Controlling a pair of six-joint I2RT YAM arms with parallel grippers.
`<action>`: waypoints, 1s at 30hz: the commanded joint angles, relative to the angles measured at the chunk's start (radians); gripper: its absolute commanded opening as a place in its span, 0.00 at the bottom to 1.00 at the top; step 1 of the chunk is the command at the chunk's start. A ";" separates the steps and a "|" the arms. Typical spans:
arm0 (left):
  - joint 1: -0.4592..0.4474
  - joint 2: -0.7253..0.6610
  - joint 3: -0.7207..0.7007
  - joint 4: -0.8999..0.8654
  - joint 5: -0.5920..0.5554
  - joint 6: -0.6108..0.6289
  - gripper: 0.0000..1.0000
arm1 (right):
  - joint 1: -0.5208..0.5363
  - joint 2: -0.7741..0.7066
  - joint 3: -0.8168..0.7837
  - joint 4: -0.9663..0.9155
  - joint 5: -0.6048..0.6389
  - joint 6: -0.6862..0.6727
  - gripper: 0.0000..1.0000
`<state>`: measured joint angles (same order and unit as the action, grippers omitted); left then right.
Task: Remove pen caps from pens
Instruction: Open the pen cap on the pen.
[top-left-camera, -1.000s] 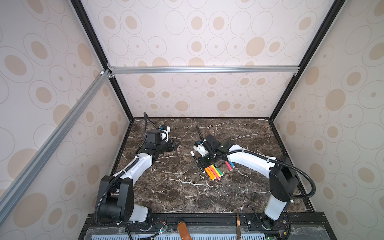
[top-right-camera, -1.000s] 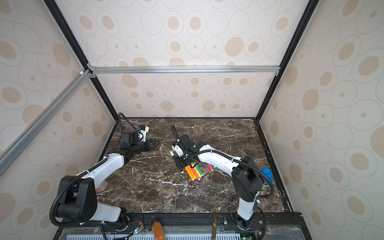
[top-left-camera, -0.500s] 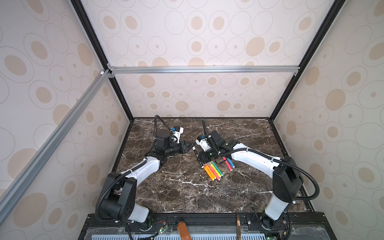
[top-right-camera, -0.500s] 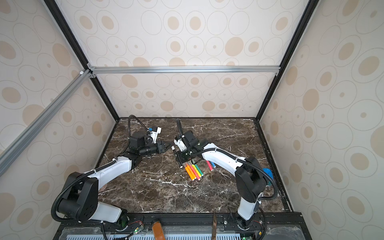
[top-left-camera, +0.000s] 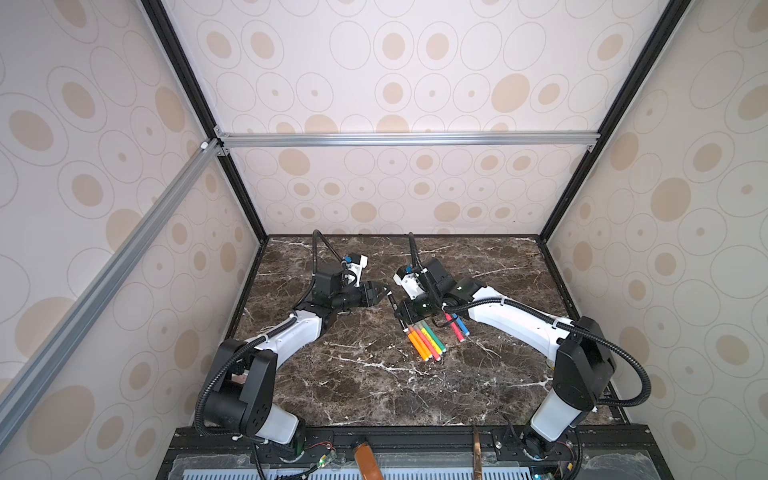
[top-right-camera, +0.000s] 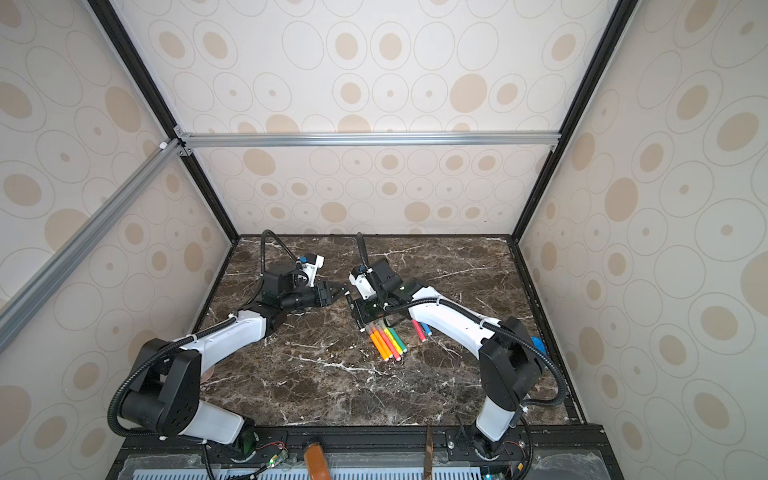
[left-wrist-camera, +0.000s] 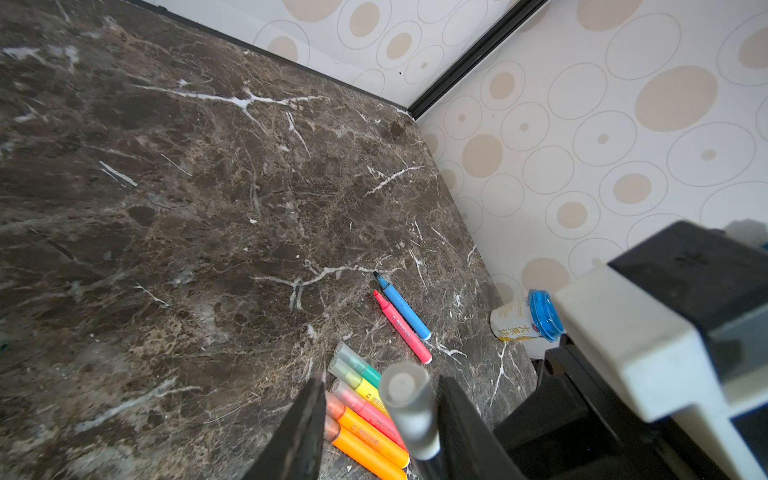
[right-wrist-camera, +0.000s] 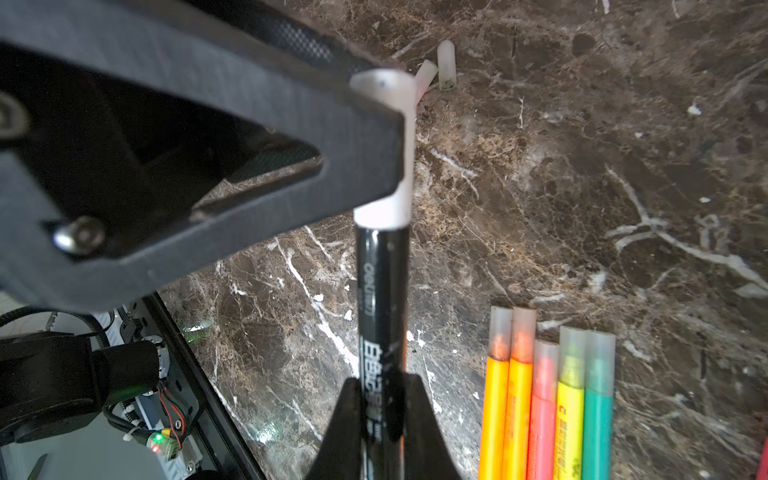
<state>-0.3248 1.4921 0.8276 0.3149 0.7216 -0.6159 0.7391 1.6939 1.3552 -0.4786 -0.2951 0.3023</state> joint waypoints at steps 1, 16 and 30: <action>-0.015 0.014 0.046 0.028 0.015 -0.008 0.42 | -0.003 -0.019 -0.007 0.014 -0.011 0.003 0.00; -0.027 0.037 0.059 0.049 0.032 -0.016 0.19 | -0.005 -0.008 -0.004 0.018 -0.016 -0.001 0.00; -0.031 0.031 0.054 0.073 0.044 -0.030 0.00 | -0.017 -0.009 -0.068 0.134 -0.050 0.036 0.40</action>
<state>-0.3500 1.5200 0.8646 0.3630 0.7605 -0.6476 0.7300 1.6966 1.3251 -0.4126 -0.3168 0.3210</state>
